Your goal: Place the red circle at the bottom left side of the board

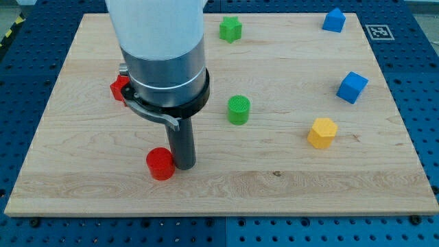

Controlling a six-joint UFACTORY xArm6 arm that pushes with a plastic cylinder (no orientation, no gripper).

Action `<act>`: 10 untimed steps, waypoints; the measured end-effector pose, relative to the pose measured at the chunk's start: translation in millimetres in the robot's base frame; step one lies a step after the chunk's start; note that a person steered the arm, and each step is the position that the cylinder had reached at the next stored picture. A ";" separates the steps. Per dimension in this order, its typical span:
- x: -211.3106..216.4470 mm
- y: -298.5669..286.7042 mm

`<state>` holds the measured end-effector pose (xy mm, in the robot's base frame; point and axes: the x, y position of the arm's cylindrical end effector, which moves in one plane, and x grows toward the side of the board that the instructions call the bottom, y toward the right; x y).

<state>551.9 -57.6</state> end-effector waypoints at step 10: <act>23.3 -77.9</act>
